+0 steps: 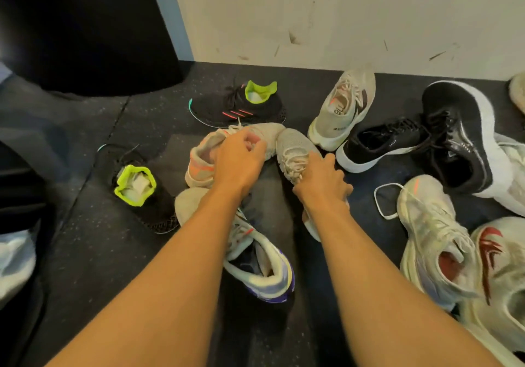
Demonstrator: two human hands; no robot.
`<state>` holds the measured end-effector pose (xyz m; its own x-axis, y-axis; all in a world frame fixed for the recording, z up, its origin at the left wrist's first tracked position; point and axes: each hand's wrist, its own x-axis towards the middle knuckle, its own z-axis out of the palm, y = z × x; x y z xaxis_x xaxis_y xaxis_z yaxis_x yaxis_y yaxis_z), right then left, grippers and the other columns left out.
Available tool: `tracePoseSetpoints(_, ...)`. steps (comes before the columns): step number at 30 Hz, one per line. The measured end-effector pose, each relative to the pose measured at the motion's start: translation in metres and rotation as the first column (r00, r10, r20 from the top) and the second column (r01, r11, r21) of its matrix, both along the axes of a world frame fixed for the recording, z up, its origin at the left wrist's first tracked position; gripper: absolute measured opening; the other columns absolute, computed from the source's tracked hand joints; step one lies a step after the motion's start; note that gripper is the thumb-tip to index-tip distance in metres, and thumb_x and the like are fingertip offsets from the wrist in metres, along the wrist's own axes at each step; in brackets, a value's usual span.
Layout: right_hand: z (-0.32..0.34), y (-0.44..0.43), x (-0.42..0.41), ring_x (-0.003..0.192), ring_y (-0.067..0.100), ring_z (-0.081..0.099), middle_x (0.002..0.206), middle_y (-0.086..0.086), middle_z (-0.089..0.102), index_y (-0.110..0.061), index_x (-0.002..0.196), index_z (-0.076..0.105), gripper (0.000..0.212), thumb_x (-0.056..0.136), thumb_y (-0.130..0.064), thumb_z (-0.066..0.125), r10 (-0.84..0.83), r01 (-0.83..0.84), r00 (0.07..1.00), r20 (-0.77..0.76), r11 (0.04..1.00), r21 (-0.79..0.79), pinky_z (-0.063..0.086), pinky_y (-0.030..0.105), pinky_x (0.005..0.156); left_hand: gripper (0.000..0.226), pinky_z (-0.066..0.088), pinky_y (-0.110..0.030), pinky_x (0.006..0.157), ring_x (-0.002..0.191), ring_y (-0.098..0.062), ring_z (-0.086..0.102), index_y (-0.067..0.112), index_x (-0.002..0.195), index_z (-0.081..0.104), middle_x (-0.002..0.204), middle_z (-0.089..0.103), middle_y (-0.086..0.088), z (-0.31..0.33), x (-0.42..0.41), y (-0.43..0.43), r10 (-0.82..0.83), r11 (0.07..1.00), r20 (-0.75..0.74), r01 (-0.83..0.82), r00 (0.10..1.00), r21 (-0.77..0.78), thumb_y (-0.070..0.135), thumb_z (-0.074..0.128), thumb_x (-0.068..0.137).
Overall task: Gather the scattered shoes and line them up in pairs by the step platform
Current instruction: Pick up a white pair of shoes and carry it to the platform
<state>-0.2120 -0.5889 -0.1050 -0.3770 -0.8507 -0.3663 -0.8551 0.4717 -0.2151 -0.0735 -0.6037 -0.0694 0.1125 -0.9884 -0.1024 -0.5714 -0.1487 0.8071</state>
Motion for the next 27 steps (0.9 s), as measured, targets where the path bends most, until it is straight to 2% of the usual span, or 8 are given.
tracePoseSetpoints(5,0.01,0.001,-0.02,0.086,0.029,0.059,0.096,0.007,0.062,-0.018,0.096,0.064,0.026,0.07,-0.015,0.069,-0.073,0.174,0.922,0.379,0.955,-0.239,0.047,0.038,0.068,0.005,0.047,-0.034,0.078,0.096,-0.025,0.056,0.025,0.08,0.057,0.098,0.064,-0.004,-0.019,0.028,-0.006,0.164,0.984,0.27,-0.178,0.949,0.025,0.021,0.057,0.082)
tracePoseSetpoints(8,0.019,0.005,-0.039,0.073,0.024,0.06,0.084,0.011,0.064,-0.014,0.087,0.067,0.024,0.068,0.0,0.064,-0.22,0.459,0.407,0.887,0.889,0.01,0.05,0.037,0.064,0.017,0.047,-0.042,0.083,0.107,-0.035,0.054,0.023,0.094,0.054,0.11,0.06,-0.01,-0.028,0.037,-0.015,0.108,0.98,0.41,-0.166,0.906,0.111,0.029,0.062,0.081)
tracePoseSetpoints(11,0.02,0.01,-0.049,0.094,0.033,0.062,0.102,0.017,0.064,-0.008,0.106,0.065,0.041,0.068,0.004,0.055,-0.155,0.479,-0.204,0.967,0.845,0.237,0.049,0.046,0.091,0.04,0.044,-0.047,0.092,0.124,-0.035,0.04,0.017,0.117,0.049,0.119,0.056,-0.011,-0.039,0.036,-0.018,-0.054,0.973,0.509,-0.069,0.859,0.219,0.026,0.064,0.081)
tracePoseSetpoints(13,0.023,0.012,-0.048,0.099,0.034,0.062,0.106,0.018,0.064,-0.003,0.116,0.063,0.051,0.066,-0.002,0.053,-0.12,0.458,-0.369,0.922,0.84,0.292,0.045,0.048,0.098,0.045,0.04,-0.048,0.099,0.133,-0.037,0.029,0.018,0.125,0.047,0.125,0.053,-0.013,-0.043,0.035,-0.016,-0.114,0.97,0.6,-0.043,0.792,0.241,0.023,0.064,0.083)
tracePoseSetpoints(18,0.028,0.013,-0.037,0.088,0.03,0.064,0.092,0.015,0.068,-0.005,0.086,0.075,0.032,0.067,-0.001,0.05,-0.055,0.431,-0.487,0.872,0.853,0.295,0.044,0.047,0.097,0.024,0.043,-0.048,0.091,0.125,-0.038,0.04,0.017,0.113,0.058,0.114,0.057,-0.014,-0.044,0.038,-0.012,-0.154,0.965,0.678,-0.039,0.718,0.261,0.019,0.055,0.089)
tracePoseSetpoints(21,0.03,0.011,-0.038,0.087,0.03,0.065,0.091,0.014,0.069,-0.006,0.082,0.077,0.031,0.065,-0.002,0.05,-0.015,0.46,-0.486,0.874,0.845,0.271,0.046,0.047,0.095,0.01,0.048,-0.045,0.081,0.106,-0.037,0.054,0.012,0.093,0.061,0.097,0.059,-0.014,-0.03,0.054,-0.022,0.031,0.982,0.461,-0.113,0.887,0.152,0.015,0.055,0.085)
tracePoseSetpoints(23,0.032,0.01,-0.045,0.085,0.029,0.067,0.091,0.013,0.07,-0.009,0.081,0.077,0.031,0.064,-0.003,0.052,0.017,0.496,-0.479,0.878,0.83,0.255,0.05,0.046,0.09,0.014,0.048,-0.038,0.07,0.088,-0.031,0.06,0.009,0.092,0.067,0.092,0.065,-0.013,-0.012,0.066,-0.03,0.275,0.946,0.088,-0.286,0.957,0.151,0.011,0.059,0.081)
tracePoseSetpoints(27,0.035,0.009,-0.059,0.094,0.029,0.068,0.102,0.011,0.07,-0.009,0.11,0.065,0.047,0.064,-0.005,0.055,0.06,0.546,-0.456,0.888,0.807,0.226,0.056,0.043,0.082,0.027,0.033,-0.022,0.049,0.056,-0.017,0.05,0.019,0.091,0.065,0.073,0.06,-0.001,0.023,0.086,-0.027,0.47,0.882,-0.638,-0.313,0.61,0.352,0.013,0.044,0.074)
